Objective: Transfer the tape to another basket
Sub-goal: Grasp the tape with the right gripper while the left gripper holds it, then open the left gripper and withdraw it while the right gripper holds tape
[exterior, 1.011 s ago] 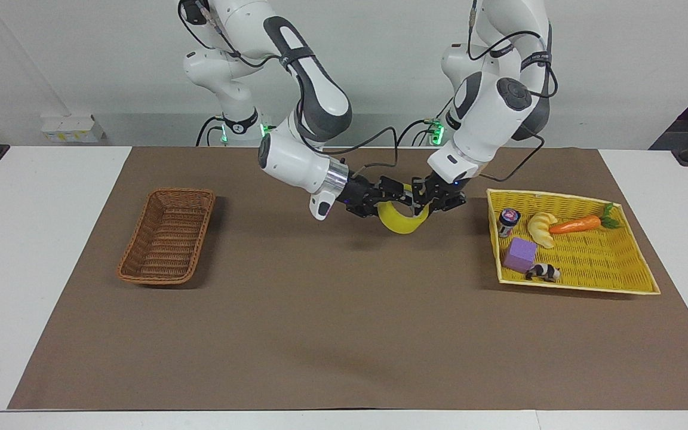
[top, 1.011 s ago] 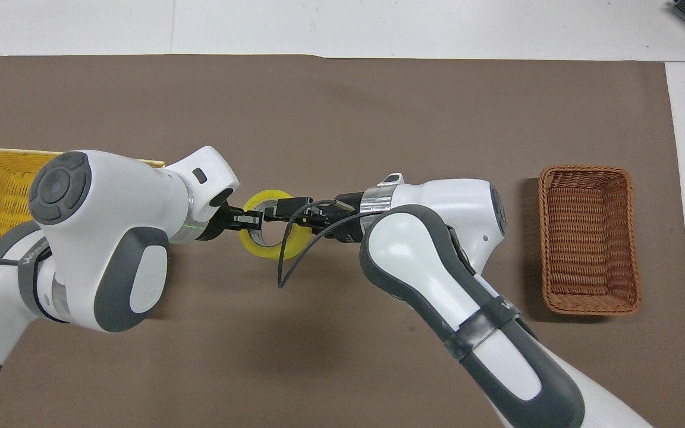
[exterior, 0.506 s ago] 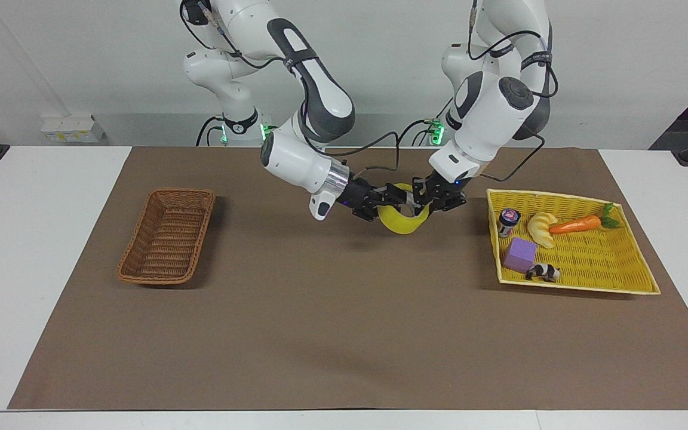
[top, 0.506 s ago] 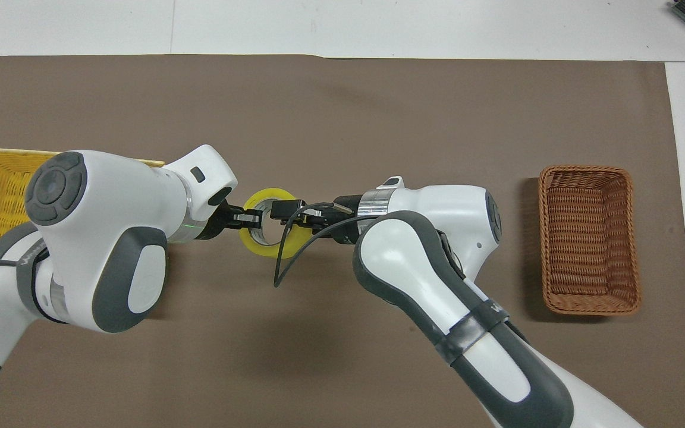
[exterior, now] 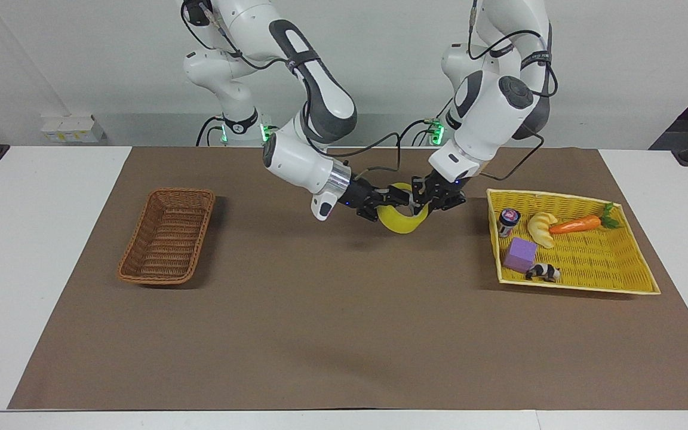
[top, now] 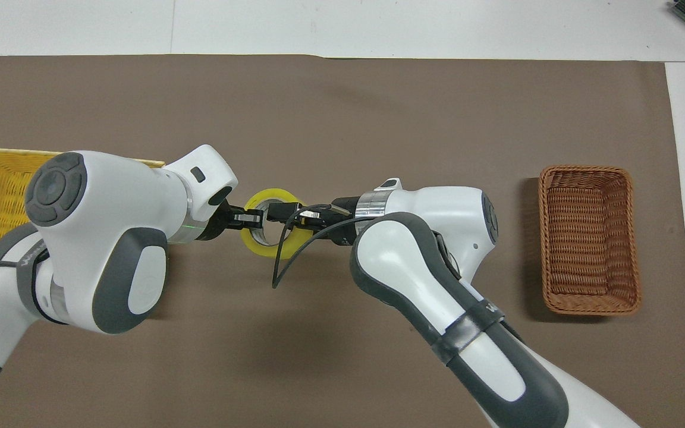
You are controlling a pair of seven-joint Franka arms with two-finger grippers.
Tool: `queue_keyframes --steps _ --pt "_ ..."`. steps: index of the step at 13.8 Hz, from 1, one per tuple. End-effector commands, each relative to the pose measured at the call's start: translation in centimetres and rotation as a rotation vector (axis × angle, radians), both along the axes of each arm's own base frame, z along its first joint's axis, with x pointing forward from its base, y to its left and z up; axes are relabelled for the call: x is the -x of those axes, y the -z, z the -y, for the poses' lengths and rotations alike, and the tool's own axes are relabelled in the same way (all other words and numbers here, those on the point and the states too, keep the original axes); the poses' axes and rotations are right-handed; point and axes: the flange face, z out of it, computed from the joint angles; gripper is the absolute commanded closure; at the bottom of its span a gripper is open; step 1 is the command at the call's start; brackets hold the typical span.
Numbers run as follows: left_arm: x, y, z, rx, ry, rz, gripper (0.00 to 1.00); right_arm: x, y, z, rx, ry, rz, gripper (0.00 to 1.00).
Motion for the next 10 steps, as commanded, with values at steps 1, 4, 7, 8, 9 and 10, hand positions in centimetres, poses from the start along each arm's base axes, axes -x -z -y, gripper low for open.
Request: queue_keyframes --steps 1,4,7,8,9,10 --pt "-0.1 -0.5 -1.1 0.013 -0.054 0.012 0.37 0.7 0.8 0.5 0.034 0.018 -0.007 1.00" --pt "-0.4 -0.5 -1.5 0.011 -0.056 0.013 0.13 1.1 1.3 0.2 0.049 0.026 -0.006 1.00" --pt "-1.3 -1.6 -2.0 0.011 -0.045 0.049 0.00 1.2 1.4 0.1 0.060 0.032 -0.013 1.00" --pt "-2.0 -2.1 -3.0 0.009 -0.062 0.055 0.00 1.3 1.6 0.2 0.078 0.018 -0.005 1.00" --pt "-2.9 -2.9 -4.7 0.009 -0.090 0.066 0.00 1.4 1.9 0.3 0.093 0.015 -0.009 1.00" --pt "-3.2 -3.7 -5.3 -0.014 -0.078 0.095 0.00 1.3 2.0 0.6 0.098 0.022 -0.017 1.00"
